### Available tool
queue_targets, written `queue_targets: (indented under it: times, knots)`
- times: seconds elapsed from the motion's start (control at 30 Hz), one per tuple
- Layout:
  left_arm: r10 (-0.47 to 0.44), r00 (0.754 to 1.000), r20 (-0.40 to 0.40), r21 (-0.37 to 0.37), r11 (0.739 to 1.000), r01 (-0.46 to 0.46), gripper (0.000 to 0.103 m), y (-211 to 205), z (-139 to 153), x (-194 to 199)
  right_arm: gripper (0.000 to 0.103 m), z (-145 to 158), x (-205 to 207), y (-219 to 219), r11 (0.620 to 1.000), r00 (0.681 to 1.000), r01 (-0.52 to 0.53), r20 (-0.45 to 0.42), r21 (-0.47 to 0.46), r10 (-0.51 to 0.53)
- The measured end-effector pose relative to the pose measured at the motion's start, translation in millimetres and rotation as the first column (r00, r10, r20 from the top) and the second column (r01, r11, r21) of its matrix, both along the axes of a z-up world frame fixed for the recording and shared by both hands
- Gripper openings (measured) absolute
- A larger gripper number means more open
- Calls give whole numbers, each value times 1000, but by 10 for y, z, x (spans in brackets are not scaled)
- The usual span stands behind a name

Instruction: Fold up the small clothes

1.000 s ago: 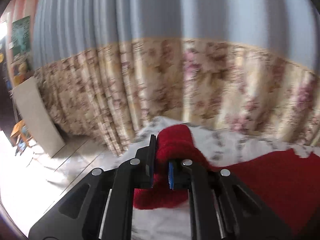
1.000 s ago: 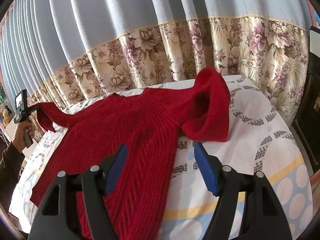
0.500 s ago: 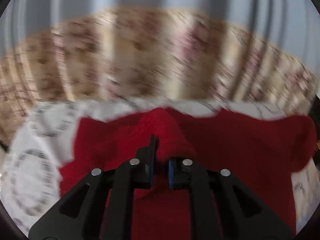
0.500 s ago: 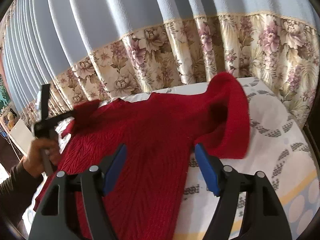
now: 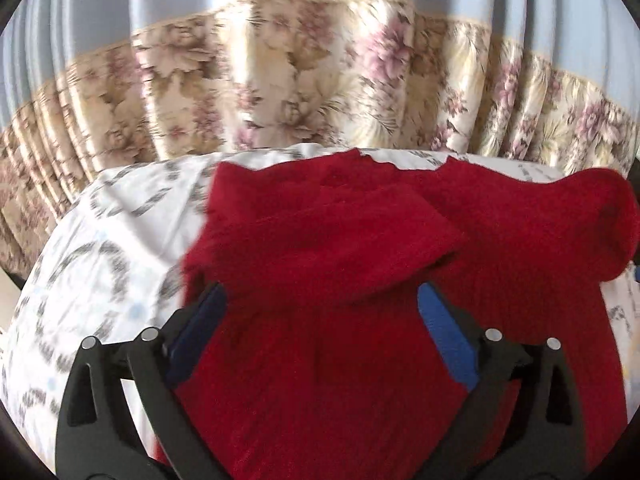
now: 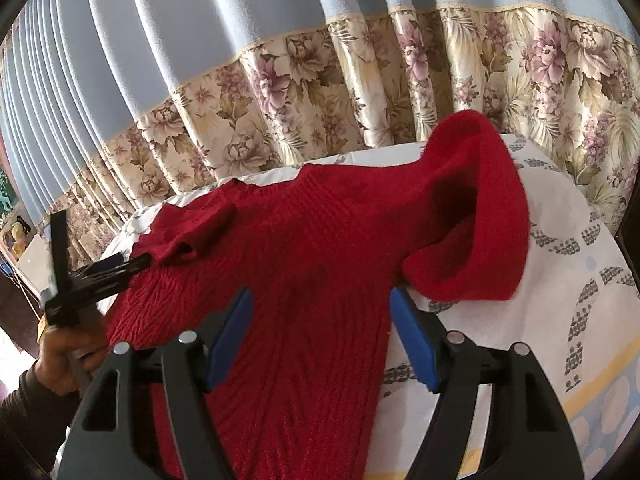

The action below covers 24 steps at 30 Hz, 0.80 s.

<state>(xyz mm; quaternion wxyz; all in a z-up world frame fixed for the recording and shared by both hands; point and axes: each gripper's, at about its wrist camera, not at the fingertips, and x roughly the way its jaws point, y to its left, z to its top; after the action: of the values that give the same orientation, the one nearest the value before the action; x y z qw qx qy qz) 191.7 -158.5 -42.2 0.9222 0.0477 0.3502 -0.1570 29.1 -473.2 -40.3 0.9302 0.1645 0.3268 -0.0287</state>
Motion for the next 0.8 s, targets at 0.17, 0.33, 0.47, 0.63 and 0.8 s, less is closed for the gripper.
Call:
queue_targets:
  times: [0.17,0.33,0.47,0.63,0.8]
  knots:
    - [98,990,99,6,995,-99,99,681,89,-16,72,75,117,339,999,1000,-14,21,-44,15]
    - [118,988,101,-7,993,-117,98,1243,68,348,75,197,350,871,996,995,23,94,-87,-15]
    - [94,986,134,-17,996,-92,98,1498,54,492,76,202,724,1489,990,993,-3,114,-139,19]
    - [131,985,112,-44,991,-126,98,1723,-15,583,76,20,1292,2193,979,991,-113,45,-169,123]
    - [163,983,87,-78,985,-157,98,1888,-88,630,76,-93,1709,2758,971,985,-164,24,-174,171]
